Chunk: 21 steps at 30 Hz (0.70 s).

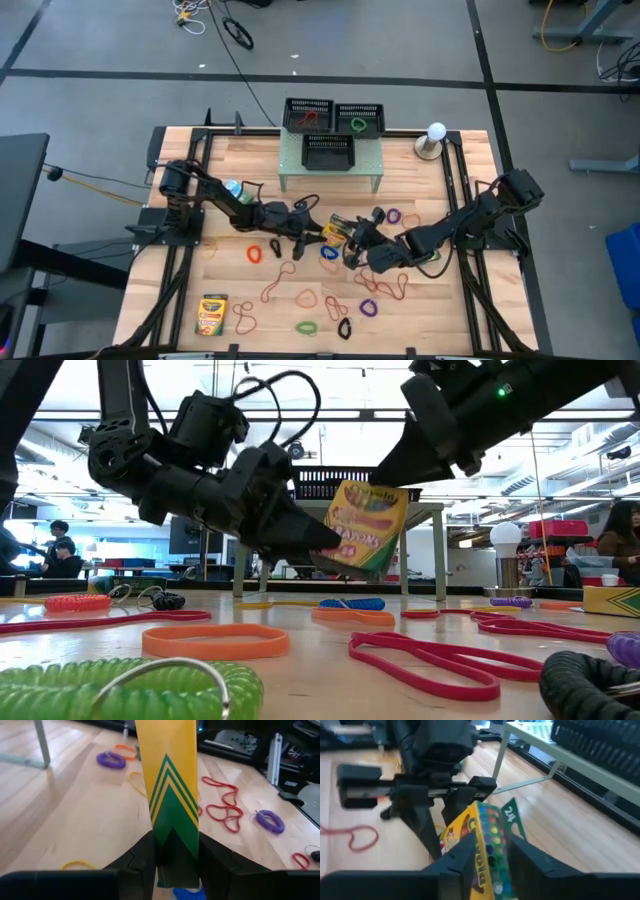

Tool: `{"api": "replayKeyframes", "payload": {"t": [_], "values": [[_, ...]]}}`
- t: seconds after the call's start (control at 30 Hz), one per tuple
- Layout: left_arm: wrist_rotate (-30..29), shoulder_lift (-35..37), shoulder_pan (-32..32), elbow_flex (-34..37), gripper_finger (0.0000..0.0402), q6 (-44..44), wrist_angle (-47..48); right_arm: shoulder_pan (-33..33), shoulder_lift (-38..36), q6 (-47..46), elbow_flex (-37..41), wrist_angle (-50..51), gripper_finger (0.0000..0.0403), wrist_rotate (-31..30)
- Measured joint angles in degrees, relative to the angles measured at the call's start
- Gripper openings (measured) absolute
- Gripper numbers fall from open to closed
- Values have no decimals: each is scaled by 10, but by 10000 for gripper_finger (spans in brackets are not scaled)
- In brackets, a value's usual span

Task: Pick & Place Office Desk Supplies
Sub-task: Put the yellow crayon box into the bottom black bin

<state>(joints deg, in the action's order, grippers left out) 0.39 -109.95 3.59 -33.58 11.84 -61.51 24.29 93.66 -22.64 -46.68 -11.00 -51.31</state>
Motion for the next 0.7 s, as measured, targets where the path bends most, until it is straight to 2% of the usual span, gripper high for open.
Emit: {"api": "replayKeyframes", "payload": {"t": [0.27,0.5,0.7], "values": [[14,6,0,0,121,-18,3,0,-43,-22,0,0,208,-1],[14,6,0,1,121,-25,4,0,-64,-22,0,0,251,-1],[15,6,1,33,121,-23,-27,-2,-64,-22,0,-7,276,1]]}}
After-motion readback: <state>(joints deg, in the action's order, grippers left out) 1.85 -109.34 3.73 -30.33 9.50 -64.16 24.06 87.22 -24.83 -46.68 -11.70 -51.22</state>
